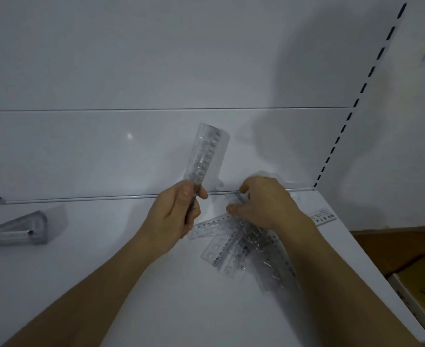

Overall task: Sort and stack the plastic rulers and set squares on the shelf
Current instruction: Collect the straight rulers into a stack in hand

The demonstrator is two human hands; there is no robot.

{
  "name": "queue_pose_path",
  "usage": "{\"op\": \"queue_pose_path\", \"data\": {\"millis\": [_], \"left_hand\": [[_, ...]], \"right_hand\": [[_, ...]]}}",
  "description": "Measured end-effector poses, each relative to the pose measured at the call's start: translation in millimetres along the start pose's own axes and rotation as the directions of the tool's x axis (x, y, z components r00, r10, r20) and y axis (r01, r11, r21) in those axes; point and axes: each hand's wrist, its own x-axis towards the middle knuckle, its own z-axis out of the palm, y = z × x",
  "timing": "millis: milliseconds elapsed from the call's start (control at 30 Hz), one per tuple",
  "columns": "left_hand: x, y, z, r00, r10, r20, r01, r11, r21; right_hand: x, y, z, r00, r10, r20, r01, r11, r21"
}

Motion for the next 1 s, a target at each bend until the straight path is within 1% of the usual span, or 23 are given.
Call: {"op": "queue_pose_path", "data": {"millis": [100,233,367,467,533,567,633,733,800,833,900,933,1000], "left_hand": [[2,-3,0,1.000,-0.006,0.021,0.005,1.000,0.026],[3,-5,0,1.000,0.007,0.020,-0.007,1.000,0.025],[2,-4,1,1.000,0.006,0.030,-0.007,1.000,0.030],[2,-2,1,0.999,0.000,0.034,-0.002,0.999,0.037],[2,0,1,0.999,-0.015,0.033,0.014,0.999,0.045],[1,2,2,0.999,-0.023,0.032,0.021,0.999,0.046],[1,6,5,0.999,-0.043,0.029,0.042,0.999,0.024],[-2,9,7,0.994,-0.112,0.001,0.112,0.993,-0.026],[-4,13,10,0.985,-0.168,0.023,0.169,0.983,-0.075],[-6,16,13,0.979,-0.199,0.032,0.201,0.976,-0.086],[-9,17,15,0.967,-0.250,0.040,0.252,0.965,-0.071],[-11,17,15,0.962,-0.267,0.055,0.270,0.961,-0.061],[-10,17,15,0.948,-0.297,0.115,0.307,0.948,-0.080]], "right_hand": [[2,-1,0,0.999,0.018,-0.028,-0.016,0.998,0.061],[2,-2,1,0.999,0.048,-0.008,-0.047,0.998,0.049],[2,-5,4,0.999,0.039,0.019,-0.040,0.996,0.080],[4,-4,3,0.999,0.033,-0.014,-0.030,0.977,0.211],[4,-5,-1,1.000,0.017,-0.017,-0.011,0.944,0.329],[4,-5,-3,1.000,0.005,0.000,-0.005,0.912,0.411],[3,-5,-9,0.998,-0.001,0.058,-0.034,0.793,0.609],[0,-5,-20,0.989,-0.007,0.144,-0.120,0.520,0.846],[-1,-6,-26,0.991,-0.051,0.126,-0.101,0.344,0.934],[-1,-6,-27,0.992,-0.070,0.108,-0.085,0.275,0.958],[-2,-9,-27,0.993,-0.092,0.070,-0.050,0.199,0.979],[-2,-11,-26,0.995,-0.090,0.042,-0.024,0.193,0.981],[-2,-14,-23,0.997,-0.066,-0.045,0.059,0.218,0.974]]}}
